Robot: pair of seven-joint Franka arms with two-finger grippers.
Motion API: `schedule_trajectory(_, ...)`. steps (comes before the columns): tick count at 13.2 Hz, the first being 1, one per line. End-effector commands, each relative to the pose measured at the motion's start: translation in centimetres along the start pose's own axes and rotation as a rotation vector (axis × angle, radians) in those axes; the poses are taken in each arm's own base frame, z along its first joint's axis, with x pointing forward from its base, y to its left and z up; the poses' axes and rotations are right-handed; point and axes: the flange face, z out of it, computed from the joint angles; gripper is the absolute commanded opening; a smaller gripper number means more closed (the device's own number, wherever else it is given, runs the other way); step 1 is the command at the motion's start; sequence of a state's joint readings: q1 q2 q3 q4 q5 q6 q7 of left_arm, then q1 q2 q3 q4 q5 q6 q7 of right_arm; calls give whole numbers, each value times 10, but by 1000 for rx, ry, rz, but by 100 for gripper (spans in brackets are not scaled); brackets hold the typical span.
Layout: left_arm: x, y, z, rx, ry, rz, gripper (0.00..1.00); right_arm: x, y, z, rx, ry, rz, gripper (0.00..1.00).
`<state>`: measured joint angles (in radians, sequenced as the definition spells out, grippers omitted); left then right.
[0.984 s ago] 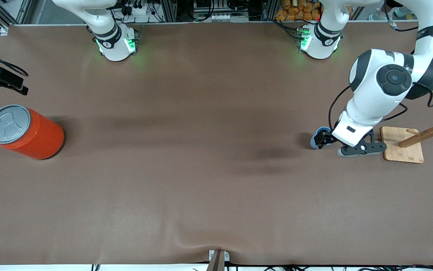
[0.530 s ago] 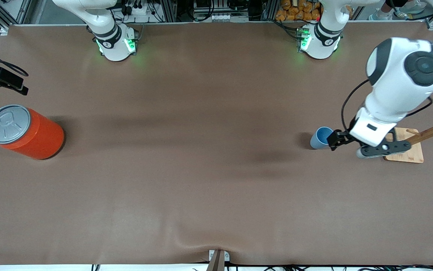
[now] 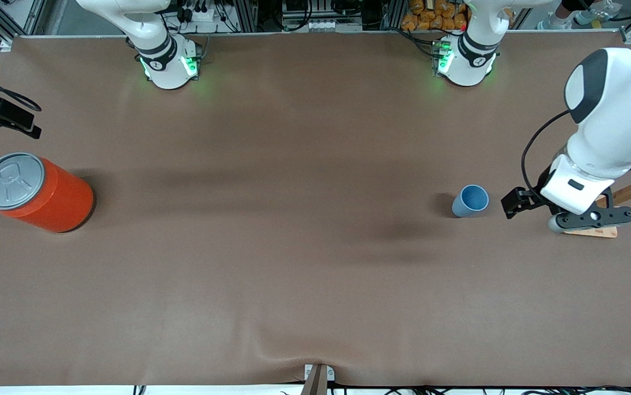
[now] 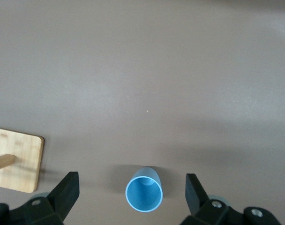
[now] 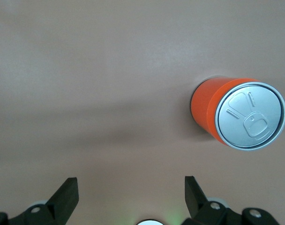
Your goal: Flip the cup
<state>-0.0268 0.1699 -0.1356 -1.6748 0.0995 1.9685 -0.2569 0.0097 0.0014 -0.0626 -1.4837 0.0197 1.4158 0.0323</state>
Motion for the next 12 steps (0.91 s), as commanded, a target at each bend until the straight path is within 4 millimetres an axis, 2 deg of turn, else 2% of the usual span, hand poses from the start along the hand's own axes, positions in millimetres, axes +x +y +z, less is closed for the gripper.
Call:
schedule_trajectory(1,-8,-25,-43,13,-8,6,100,2,1,-4,11,6,17,100)
schedule_trajectory(6,-20,-72,-119,-6,-67,38,100,3,1,-4,11,11,17,100)
schedule_trajectory(9,-34,-101,-139,-3,-84,50,100,3,1,-4,11,11,17,100)
schedule_trajectory(11,-53,-103,-152,-7,-127,49,100,3,1,-4,11,11,17,100)
schedule_trajectory(12,-54,-103,-151,-8,-133,50,100,2,1,-5,11,12,17,100)
